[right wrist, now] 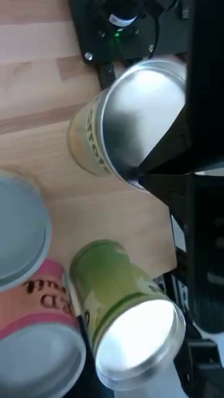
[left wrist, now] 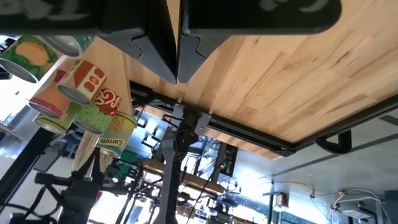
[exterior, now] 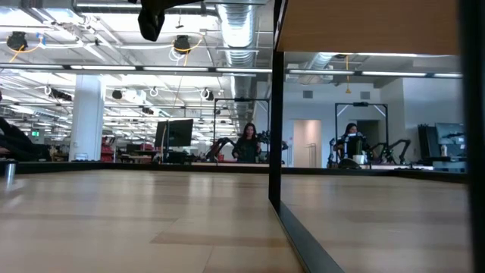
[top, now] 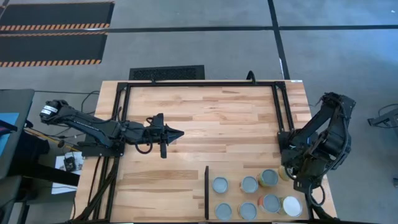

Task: Pick and place cans onto a shelf
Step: Put the large canned carrot on the shelf, then return to Home Position

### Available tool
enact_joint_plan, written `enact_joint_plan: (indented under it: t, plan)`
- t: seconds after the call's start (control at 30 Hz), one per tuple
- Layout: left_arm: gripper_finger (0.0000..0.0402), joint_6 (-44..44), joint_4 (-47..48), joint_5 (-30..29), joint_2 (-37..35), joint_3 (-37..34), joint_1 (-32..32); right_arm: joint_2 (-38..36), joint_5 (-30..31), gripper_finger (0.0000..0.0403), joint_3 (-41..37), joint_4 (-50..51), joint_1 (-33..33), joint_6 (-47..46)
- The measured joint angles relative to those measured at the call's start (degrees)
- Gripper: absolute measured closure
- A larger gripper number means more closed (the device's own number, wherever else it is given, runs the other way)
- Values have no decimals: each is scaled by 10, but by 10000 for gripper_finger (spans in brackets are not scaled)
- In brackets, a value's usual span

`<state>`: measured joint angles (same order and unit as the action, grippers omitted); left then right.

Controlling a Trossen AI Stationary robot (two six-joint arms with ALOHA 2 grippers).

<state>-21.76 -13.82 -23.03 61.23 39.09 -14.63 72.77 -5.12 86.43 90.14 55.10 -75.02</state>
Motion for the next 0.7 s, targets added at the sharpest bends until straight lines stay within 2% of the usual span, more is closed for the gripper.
enact_joint_plan:
  t: [0.2, 0.43, 0.7]
  plan:
    - [401, 0, 0, 0, 0, 0, 0, 15, -12, 398, -2, -5, -13, 22]
    - [401, -1, 0, 0, 0, 0, 0, 15, -10, 388, -2, -41, -21, 40]
    - [401, -1, 0, 0, 0, 0, 0, 15, -7, 393, 20, -51, -28, 61]
